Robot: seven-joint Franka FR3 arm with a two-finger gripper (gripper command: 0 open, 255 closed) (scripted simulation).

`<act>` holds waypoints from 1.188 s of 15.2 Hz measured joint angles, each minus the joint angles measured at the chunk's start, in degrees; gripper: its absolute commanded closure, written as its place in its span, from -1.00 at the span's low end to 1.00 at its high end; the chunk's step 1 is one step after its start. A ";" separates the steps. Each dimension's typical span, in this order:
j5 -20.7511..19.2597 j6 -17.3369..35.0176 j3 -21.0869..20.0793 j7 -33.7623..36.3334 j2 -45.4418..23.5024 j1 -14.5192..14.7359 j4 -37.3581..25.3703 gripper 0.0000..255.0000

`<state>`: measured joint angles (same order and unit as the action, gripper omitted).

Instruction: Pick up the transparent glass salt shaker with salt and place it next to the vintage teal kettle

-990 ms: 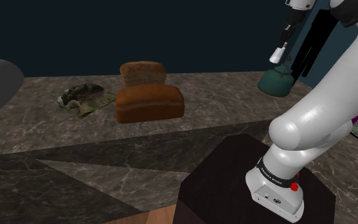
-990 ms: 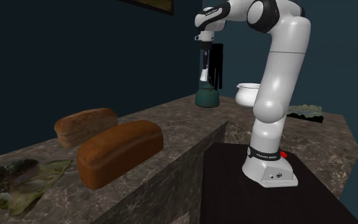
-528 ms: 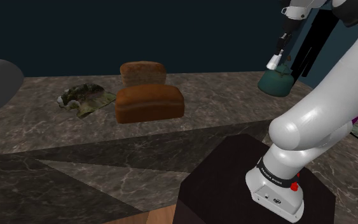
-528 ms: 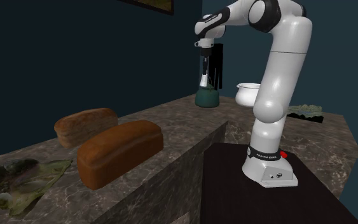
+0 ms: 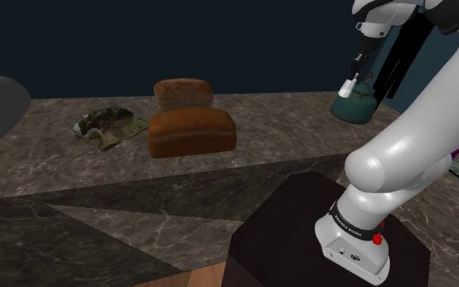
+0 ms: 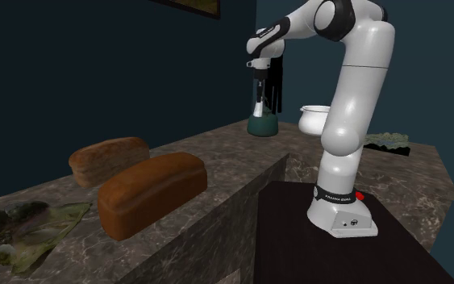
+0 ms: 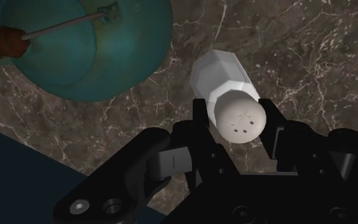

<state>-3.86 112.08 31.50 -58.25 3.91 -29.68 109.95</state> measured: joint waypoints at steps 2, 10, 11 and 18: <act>-0.19 1.55 0.01 0.11 0.27 -0.03 1.79 1.00; 0.50 7.69 0.29 -0.19 -1.21 -0.15 6.64 1.00; 0.67 8.54 0.37 -0.36 -1.51 -0.19 7.23 1.00; 1.96 13.68 0.60 -1.12 -3.73 -0.31 10.44 1.00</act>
<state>-1.91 125.75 32.10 -59.37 0.18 -29.99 120.39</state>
